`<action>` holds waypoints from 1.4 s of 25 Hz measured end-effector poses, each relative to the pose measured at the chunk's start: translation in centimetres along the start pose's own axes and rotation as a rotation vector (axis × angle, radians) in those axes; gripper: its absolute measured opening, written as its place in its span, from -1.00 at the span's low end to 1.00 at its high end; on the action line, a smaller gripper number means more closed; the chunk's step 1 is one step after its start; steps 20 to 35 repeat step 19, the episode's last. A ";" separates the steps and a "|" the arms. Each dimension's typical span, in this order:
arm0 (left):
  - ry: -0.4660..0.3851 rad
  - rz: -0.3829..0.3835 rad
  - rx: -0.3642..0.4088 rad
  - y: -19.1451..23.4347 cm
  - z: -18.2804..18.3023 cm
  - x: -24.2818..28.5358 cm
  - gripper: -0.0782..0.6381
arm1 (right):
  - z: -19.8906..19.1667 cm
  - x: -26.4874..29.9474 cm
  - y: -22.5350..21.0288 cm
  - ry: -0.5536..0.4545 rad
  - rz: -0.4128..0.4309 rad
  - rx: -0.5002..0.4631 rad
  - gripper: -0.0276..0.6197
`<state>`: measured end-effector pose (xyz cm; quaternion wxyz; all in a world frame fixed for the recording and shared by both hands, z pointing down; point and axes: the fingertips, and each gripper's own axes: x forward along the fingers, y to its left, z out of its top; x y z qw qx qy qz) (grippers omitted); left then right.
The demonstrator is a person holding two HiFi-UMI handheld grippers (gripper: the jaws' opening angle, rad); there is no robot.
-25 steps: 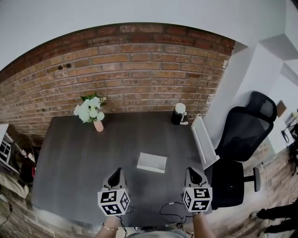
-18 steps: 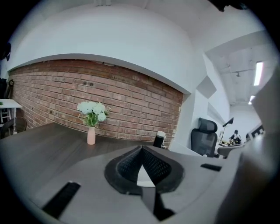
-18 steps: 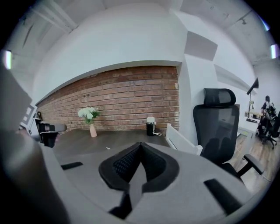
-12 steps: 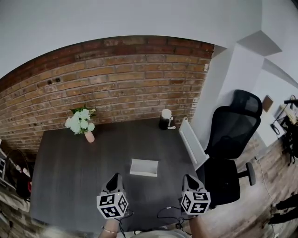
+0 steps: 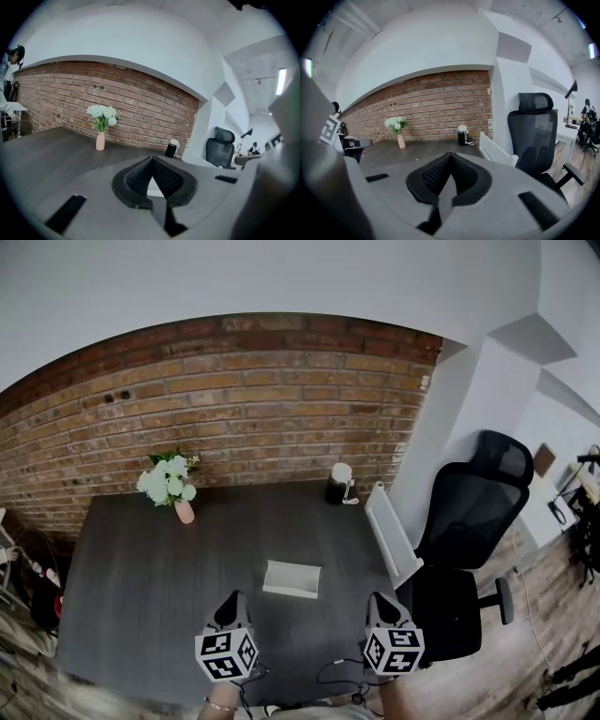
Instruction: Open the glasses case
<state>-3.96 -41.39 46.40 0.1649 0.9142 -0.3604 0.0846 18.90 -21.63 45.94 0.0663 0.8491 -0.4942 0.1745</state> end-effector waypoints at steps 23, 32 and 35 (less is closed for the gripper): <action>0.032 0.020 0.009 -0.5 -1.2 -0.2 -0.79 | -1.2 0.1 -0.7 0.039 0.028 -0.005 -0.91; 0.032 0.020 0.009 -0.5 -1.2 -0.2 -0.79 | -1.2 0.1 -0.7 0.039 0.028 -0.005 -0.91; 0.032 0.020 0.009 -0.5 -1.2 -0.2 -0.79 | -1.2 0.1 -0.7 0.039 0.028 -0.005 -0.91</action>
